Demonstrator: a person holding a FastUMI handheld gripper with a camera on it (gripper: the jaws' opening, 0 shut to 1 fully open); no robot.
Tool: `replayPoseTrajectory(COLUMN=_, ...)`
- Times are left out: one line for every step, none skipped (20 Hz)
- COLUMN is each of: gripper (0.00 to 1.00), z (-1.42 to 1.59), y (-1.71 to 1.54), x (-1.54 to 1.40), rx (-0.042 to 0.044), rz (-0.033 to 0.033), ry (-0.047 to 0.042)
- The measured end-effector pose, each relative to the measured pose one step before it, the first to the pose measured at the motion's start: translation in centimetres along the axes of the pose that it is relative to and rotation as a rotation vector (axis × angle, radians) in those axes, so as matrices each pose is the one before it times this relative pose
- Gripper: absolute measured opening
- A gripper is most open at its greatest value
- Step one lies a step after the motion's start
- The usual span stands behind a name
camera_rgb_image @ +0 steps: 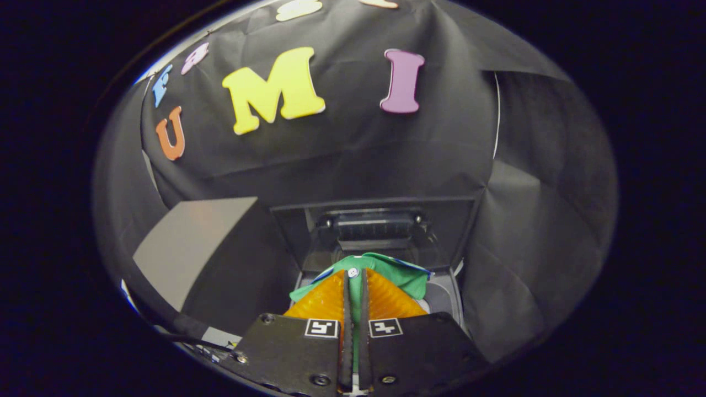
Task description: Put the clothes into the washing machine and then close the washing machine lid.
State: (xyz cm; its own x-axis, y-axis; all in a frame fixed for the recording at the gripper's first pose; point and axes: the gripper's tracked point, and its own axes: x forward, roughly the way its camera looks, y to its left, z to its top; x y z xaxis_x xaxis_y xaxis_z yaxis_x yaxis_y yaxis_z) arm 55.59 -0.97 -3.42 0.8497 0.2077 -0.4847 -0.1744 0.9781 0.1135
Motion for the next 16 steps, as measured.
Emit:
replayPoseTrajectory(gripper=0.07, z=-1.117, y=0.035, x=1.353, rx=-0.00039, rz=0.00073, ry=0.01775)
replayPoseTrajectory(gripper=0.07, z=-0.777, y=-0.098, x=1.292, rx=-0.00511, rz=0.00136, ry=0.01774)
replayPoseTrajectory(gripper=0.07, z=0.147, y=-0.283, x=1.211, rx=-0.00766, rz=-0.00061, ry=0.01977)
replayPoseTrajectory(gripper=0.07, z=-0.7, y=-0.015, x=1.085, rx=-0.0081, rz=0.00003, ry=0.02318)
replayPoseTrajectory(gripper=0.07, z=-0.616, y=0.039, x=1.252, rx=-0.00674, rz=0.00344, ry=0.0211)
replayPoseTrajectory(gripper=0.07, z=-0.655, y=0.034, x=0.983, rx=-0.00704, rz=0.00067, ry=0.02122)
replayPoseTrajectory(gripper=0.07, z=-0.63, y=0.008, x=1.05, rx=-0.00685, rz=-0.00058, ry=0.01782)
replayPoseTrajectory(gripper=0.07, z=-0.612, y=0.025, x=0.736, rx=-0.00133, rz=-0.00023, ry=0.01556)
replayPoseTrajectory(gripper=0.07, z=-0.552, y=-0.001, x=0.805, rx=0.00298, rz=-0.00307, ry=0.01457)
replayPoseTrajectory(gripper=0.07, z=-0.655, y=-0.095, x=0.847, rx=0.00428, rz=-0.00504, ry=0.01817)
replayPoseTrajectory(gripper=0.07, z=-0.874, y=-0.127, x=0.751, rx=0.00551, rz=-0.00456, ry=0.02041)
replayPoseTrajectory(gripper=0.07, z=-0.958, y=-0.15, x=0.917, rx=0.00408, rz=-0.0039, ry=0.02235)
replayPoseTrajectory(gripper=0.07, z=-0.805, y=-0.244, x=0.749, rx=0.0055, rz=-0.00891, ry=0.02104)
replayPoseTrajectory(gripper=0.07, z=-0.613, y=-0.29, x=0.661, rx=0.00508, rz=-0.00953, ry=0.0175)
replayPoseTrajectory(gripper=0.07, z=-0.608, y=-0.174, x=0.602, rx=0.00684, rz=-0.00707, ry=0.01614)
replayPoseTrajectory(gripper=0.07, z=-0.767, y=-0.135, x=0.598, rx=0.00502, rz=-0.00792, ry=0.01897)
